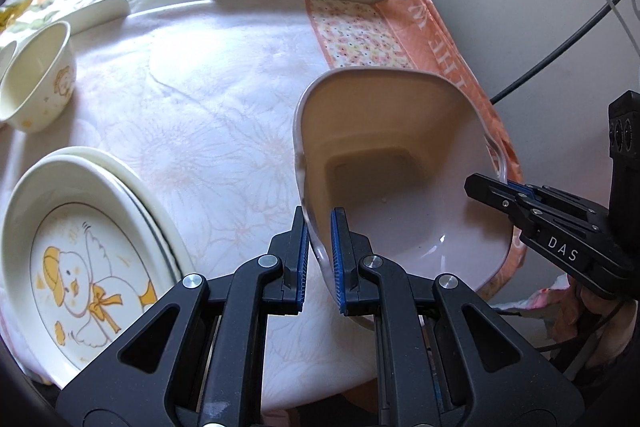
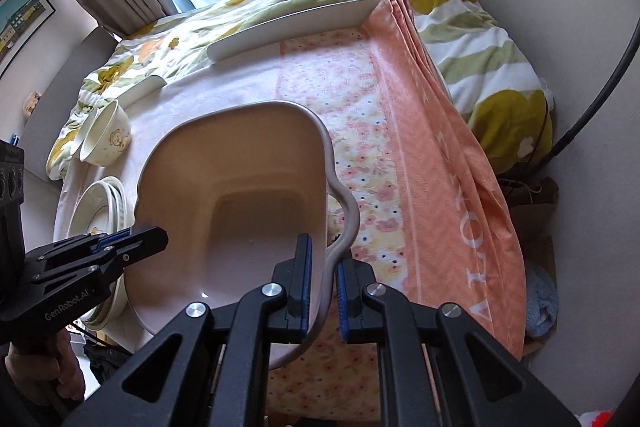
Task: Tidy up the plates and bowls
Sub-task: 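Lift the pink square bowl and carry it onto the orange runner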
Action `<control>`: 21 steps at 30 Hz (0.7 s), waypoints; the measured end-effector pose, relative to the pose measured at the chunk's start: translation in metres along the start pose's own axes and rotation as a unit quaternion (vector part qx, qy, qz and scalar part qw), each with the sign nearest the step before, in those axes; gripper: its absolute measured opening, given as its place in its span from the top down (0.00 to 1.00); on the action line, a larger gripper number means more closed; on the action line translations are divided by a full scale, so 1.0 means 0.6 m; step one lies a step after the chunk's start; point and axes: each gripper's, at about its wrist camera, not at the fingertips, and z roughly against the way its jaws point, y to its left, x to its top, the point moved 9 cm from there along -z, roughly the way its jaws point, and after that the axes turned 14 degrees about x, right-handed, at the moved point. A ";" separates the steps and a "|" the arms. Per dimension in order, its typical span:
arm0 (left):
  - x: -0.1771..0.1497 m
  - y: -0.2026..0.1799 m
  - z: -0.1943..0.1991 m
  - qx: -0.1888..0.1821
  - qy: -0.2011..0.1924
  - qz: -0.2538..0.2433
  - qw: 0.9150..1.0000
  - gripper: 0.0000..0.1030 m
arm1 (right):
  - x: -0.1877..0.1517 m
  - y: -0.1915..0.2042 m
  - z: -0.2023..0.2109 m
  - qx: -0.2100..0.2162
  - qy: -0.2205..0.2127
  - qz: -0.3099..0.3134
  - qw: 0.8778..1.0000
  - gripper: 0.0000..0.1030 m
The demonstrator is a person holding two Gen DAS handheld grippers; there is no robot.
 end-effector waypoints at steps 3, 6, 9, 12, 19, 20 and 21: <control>0.000 0.000 -0.003 0.003 0.000 -0.001 1.000 0.91 | -0.004 -0.002 -0.003 0.007 0.003 0.000 1.000 0.90; 0.002 -0.004 -0.004 0.003 -0.002 -0.003 1.000 0.91 | -0.008 -0.005 -0.007 0.007 0.008 -0.002 1.000 0.90; 0.004 -0.008 -0.008 0.012 0.002 -0.009 1.000 0.91 | -0.012 -0.008 -0.010 0.006 0.012 -0.011 1.000 0.90; 0.003 -0.007 -0.012 0.018 0.008 -0.010 1.000 0.90 | -0.013 -0.009 -0.010 0.007 0.014 -0.017 1.000 0.90; 0.001 -0.016 -0.021 0.022 0.020 -0.029 0.999 0.89 | -0.012 -0.008 -0.015 0.012 0.022 -0.027 0.999 0.90; 0.000 -0.017 -0.022 0.025 0.022 -0.035 0.999 0.88 | -0.012 -0.009 -0.016 0.011 0.023 -0.028 0.999 0.89; -0.002 -0.018 -0.023 0.029 0.024 -0.037 0.999 0.82 | -0.012 -0.009 -0.015 0.010 0.022 -0.030 0.999 0.86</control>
